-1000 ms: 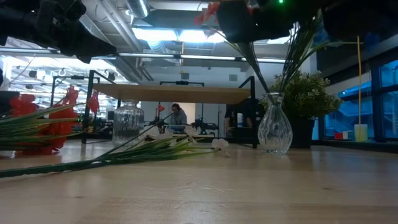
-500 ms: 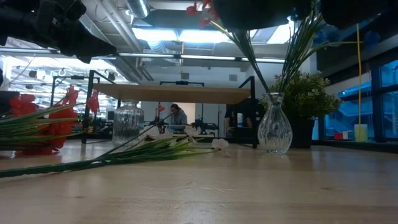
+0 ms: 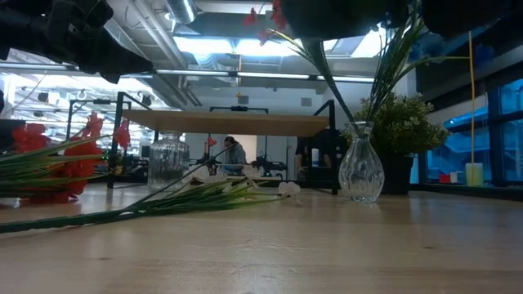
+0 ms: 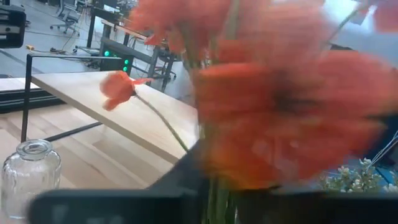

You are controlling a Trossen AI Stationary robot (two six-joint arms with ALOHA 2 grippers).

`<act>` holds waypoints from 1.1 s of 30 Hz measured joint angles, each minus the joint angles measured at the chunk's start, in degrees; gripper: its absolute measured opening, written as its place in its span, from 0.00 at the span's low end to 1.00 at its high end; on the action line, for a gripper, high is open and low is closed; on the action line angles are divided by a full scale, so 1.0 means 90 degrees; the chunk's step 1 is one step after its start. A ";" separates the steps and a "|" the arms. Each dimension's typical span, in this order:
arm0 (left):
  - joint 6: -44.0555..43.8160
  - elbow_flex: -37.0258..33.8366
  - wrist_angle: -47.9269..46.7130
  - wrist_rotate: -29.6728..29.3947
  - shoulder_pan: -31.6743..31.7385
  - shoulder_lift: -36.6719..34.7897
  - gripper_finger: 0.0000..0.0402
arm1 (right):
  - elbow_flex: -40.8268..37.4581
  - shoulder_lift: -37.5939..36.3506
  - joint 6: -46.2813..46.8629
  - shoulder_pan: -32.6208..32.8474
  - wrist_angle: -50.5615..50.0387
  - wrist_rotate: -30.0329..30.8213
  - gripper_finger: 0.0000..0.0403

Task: Pick and place flowers into a vace then onto a shelf
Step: Put the orange flowers into the right transparent vase

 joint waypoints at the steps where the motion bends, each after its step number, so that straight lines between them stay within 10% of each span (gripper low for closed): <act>1: 0.0000 0.0000 -0.0001 0.0000 -0.0001 0.0001 0.01 | -0.0043 0.0000 0.0028 0.0000 -0.0002 -0.0005 0.09; 33: 0.0002 0.0000 -0.0004 -0.0001 0.0001 0.0000 0.01 | -0.1338 0.0000 0.1896 -0.0053 0.0285 -0.0692 0.00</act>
